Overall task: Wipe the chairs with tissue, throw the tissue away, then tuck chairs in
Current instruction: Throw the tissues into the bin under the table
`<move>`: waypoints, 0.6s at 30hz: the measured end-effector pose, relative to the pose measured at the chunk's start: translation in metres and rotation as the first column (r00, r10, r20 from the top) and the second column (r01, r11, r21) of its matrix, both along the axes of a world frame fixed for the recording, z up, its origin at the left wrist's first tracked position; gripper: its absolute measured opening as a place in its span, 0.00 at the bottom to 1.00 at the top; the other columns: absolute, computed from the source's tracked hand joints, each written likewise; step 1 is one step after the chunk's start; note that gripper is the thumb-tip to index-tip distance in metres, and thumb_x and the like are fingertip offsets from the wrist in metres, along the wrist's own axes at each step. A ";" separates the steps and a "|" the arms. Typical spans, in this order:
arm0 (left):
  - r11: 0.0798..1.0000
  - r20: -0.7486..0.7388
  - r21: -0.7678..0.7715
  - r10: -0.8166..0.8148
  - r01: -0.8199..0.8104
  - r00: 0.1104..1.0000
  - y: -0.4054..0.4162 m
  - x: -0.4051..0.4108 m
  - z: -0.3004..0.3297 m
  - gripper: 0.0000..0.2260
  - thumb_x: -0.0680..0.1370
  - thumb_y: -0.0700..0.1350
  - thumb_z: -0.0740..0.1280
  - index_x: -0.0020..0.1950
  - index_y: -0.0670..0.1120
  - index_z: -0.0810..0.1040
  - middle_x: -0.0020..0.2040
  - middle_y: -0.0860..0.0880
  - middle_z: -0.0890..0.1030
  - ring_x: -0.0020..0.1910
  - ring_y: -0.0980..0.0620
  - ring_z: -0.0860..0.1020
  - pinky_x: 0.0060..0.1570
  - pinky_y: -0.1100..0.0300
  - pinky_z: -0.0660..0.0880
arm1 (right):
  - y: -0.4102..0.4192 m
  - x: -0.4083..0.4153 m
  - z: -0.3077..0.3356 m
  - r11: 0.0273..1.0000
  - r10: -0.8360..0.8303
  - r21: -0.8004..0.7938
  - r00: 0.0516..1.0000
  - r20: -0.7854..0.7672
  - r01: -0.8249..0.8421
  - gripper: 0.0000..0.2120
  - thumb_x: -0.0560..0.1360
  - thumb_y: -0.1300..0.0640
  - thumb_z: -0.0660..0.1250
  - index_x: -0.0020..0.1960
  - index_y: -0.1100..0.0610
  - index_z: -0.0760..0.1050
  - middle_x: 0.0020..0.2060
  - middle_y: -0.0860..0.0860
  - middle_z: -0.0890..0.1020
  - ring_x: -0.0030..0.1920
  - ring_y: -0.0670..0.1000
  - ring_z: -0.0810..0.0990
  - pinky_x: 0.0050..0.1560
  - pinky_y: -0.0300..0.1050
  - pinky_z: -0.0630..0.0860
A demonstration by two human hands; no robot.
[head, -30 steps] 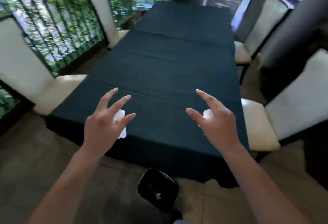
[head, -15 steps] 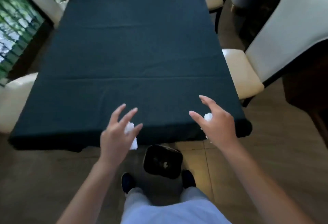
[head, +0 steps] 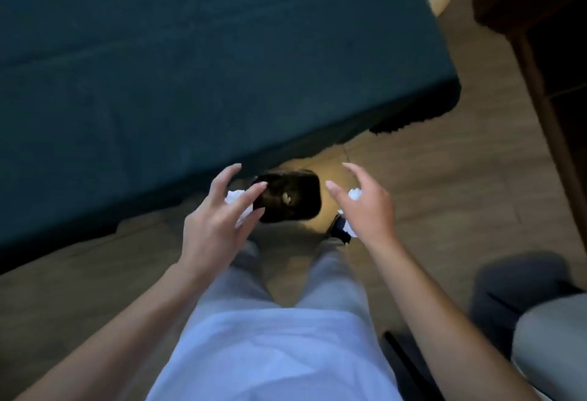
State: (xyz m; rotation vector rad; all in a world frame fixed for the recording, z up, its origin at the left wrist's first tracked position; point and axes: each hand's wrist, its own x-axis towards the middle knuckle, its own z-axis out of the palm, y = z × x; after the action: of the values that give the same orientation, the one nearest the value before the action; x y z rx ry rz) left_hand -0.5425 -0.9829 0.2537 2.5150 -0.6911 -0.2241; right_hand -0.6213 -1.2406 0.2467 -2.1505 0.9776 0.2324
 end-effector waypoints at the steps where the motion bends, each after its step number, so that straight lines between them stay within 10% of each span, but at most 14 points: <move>1: 1.000 -0.041 0.013 -0.009 0.010 0.999 -0.003 -0.005 -0.017 0.15 0.80 0.56 0.67 0.66 0.58 0.80 0.75 0.49 0.70 0.47 0.48 0.82 0.31 0.53 0.79 | 0.002 -0.009 -0.019 1.000 0.019 0.015 0.999 -0.028 -0.019 0.25 0.75 0.40 0.72 0.69 0.45 0.76 0.65 0.46 0.81 0.65 0.50 0.78 0.60 0.44 0.72; 8: 0.967 -0.314 0.232 0.179 -0.108 0.932 -0.041 -0.031 -0.145 0.18 0.80 0.56 0.67 0.69 0.58 0.77 0.71 0.43 0.71 0.54 0.37 0.80 0.48 0.46 0.79 | -0.011 -0.027 -0.152 0.955 -0.062 0.256 0.943 -0.326 0.151 0.23 0.78 0.41 0.70 0.69 0.48 0.76 0.44 0.40 0.79 0.39 0.34 0.78 0.45 0.37 0.76; 18: 0.961 -0.405 0.237 0.231 -0.142 0.885 -0.100 -0.031 -0.305 0.19 0.79 0.48 0.67 0.71 0.52 0.77 0.69 0.42 0.75 0.62 0.41 0.79 0.55 0.50 0.77 | -0.011 0.011 -0.335 0.931 -0.010 0.300 0.836 -0.549 0.208 0.16 0.83 0.53 0.62 0.66 0.59 0.77 0.64 0.59 0.81 0.63 0.60 0.80 0.54 0.46 0.74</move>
State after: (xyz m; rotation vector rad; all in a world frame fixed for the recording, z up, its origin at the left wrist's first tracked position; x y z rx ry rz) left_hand -0.5733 -1.0827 -0.0512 2.5675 -0.2526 -0.7859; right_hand -0.6102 -1.2513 -0.0883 -1.7140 1.2586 0.9292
